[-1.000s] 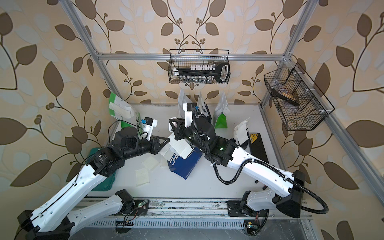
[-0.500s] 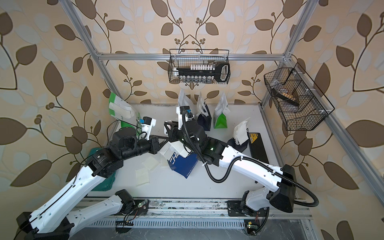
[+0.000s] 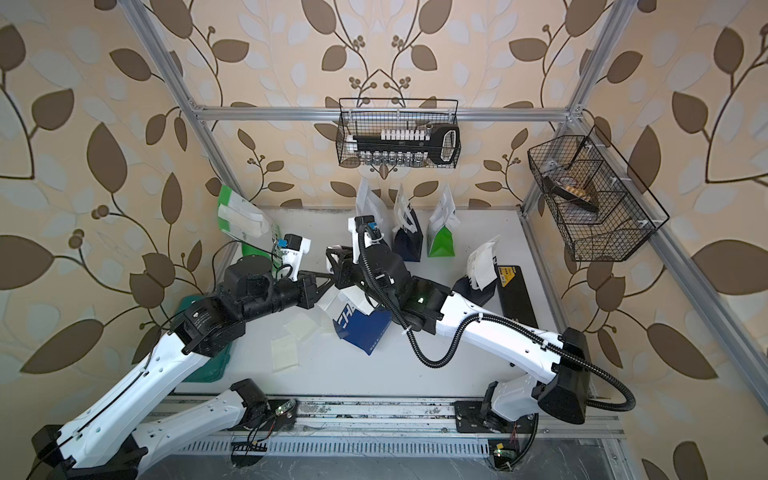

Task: Staple the receipts to the bags
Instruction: Place the stapler in the takeout bag.

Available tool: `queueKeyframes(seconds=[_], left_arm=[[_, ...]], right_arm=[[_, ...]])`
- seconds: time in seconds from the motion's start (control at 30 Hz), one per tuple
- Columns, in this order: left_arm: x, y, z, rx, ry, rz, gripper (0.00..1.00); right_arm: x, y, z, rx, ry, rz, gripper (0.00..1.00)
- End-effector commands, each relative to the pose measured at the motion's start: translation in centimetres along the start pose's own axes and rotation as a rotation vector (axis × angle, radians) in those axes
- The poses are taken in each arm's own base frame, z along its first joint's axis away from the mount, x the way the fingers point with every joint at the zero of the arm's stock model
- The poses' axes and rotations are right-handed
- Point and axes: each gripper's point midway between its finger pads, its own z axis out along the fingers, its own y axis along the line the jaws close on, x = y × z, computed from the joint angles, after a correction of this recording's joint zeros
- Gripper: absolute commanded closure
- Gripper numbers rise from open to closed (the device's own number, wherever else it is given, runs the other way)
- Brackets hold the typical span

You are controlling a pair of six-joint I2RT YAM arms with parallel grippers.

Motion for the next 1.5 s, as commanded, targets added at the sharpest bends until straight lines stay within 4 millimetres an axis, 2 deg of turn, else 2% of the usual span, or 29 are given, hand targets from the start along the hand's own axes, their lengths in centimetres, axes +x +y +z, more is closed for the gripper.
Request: queueKeyframes(seconds=[0.0, 0.2, 0.3, 0.6, 0.67, 0.77, 0.83, 1.0, 1.1, 1.17, 1.33, 1.47], left_arm=[[-1.6, -1.0, -1.1, 0.022, -0.075, 0.028, 1.0], [-1.7, -1.3, -1.5, 0.031, -0.076, 0.062, 1.0], [-1.8, -1.4, -1.6, 0.033, -0.084, 0.074, 1.0], [-2.0, -2.1, -1.4, 0.055, -0.071, 0.202, 1.0], [-2.0, -2.5, -1.4, 0.072, -0.072, 0.234, 1.0], [-1.9, -3.1, -1.4, 0.111, -0.071, 0.285, 1.0], [-1.7, -3.6, -1.4, 0.139, -0.066, 0.327, 1.0], [-1.5, -4.2, -1.4, 0.172, -0.055, 0.383, 1.0], [-1.3, -4.2, -1.3, 0.17, -0.032, 0.421, 1.0], [-0.7, -4.5, -1.1, 0.192, -0.003, 0.459, 1.0], [1.5, -6.0, -1.3, 0.323, 0.1, 0.552, 1.0], [2.7, -7.6, -2.5, 0.43, 0.165, 0.605, 1.0]], right_arm=[[-0.5, 0.0, -0.9, 0.013, -0.014, -0.032, 0.98], [-0.1, -0.9, -1.1, 0.067, 0.0, -0.095, 0.98], [0.1, -0.8, -1.3, 0.068, 0.012, -0.116, 0.97], [2.3, -1.6, -1.9, 0.139, 0.1, -0.202, 0.92], [2.9, -1.8, -2.2, 0.145, 0.115, -0.207, 0.88], [3.2, -2.1, -3.0, 0.144, 0.119, -0.199, 0.69], [2.9, -2.0, -3.8, 0.129, 0.117, -0.199, 0.56], [2.1, -1.7, -6.3, 0.091, 0.111, -0.204, 0.44], [1.3, -1.3, -8.5, 0.05, 0.1, -0.218, 0.38], [0.8, -0.4, -10.1, -0.041, 0.103, -0.239, 0.28], [-0.6, 0.3, -13.9, -0.145, 0.138, -0.34, 0.24], [0.0, 0.3, -15.1, -0.245, 0.277, -0.457, 0.2]])
